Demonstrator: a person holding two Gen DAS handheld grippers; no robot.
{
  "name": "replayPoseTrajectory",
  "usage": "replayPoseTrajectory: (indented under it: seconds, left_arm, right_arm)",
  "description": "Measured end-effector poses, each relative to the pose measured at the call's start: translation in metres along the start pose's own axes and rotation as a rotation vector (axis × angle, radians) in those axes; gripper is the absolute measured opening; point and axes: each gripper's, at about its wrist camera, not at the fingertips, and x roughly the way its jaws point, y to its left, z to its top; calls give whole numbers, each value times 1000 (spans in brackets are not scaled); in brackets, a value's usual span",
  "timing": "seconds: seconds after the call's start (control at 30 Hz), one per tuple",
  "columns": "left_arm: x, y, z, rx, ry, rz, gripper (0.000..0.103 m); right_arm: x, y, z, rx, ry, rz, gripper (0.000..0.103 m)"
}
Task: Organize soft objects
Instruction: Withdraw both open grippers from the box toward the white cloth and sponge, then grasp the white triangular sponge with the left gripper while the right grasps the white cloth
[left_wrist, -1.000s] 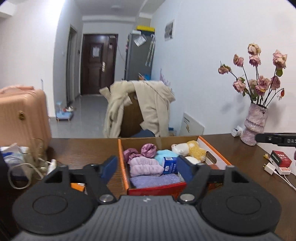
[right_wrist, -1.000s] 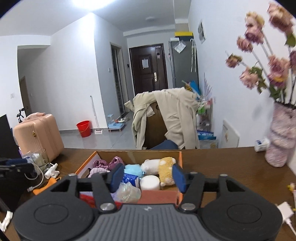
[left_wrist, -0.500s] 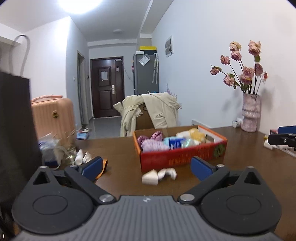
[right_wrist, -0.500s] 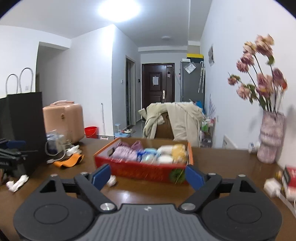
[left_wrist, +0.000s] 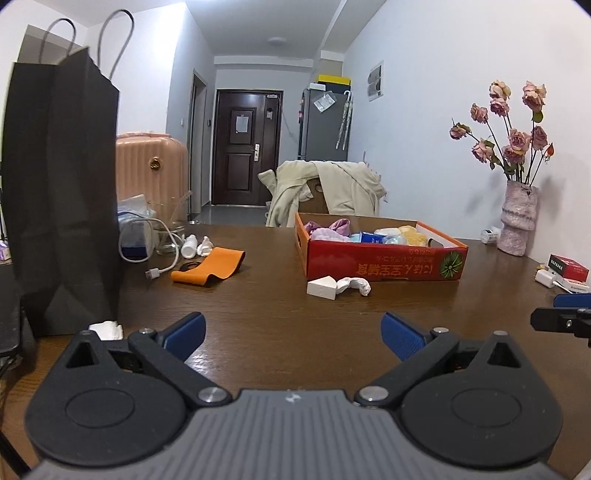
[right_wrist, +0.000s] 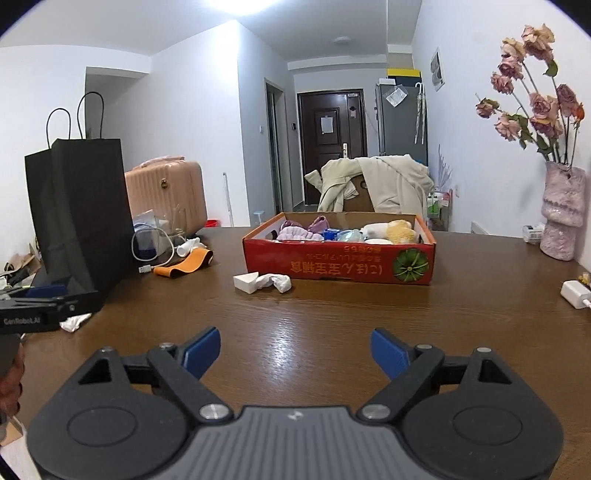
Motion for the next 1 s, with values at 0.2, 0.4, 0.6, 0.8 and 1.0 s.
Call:
replayPoseTrajectory:
  seconds: [0.2, 0.4, 0.6, 0.8, 1.0]
  left_arm:
    - [60, -13, 13, 92, 24, -42, 103]
    - [163, -29, 31, 169, 102, -84, 85]
    - [238, -29, 35, 181, 179, -114, 79]
    - [262, -20, 30, 145, 253, -212, 34]
    - [239, 8, 41, 48, 202, -153, 32]
  right_arm:
    - [38, -1, 17, 29, 36, 22, 88]
    - [100, -10, 53, 68, 57, 45, 84]
    - [163, -24, 81, 127, 95, 65, 81]
    - [223, -26, 94, 164, 150, 87, 71]
    - [266, 0, 93, 116, 176, 98, 66]
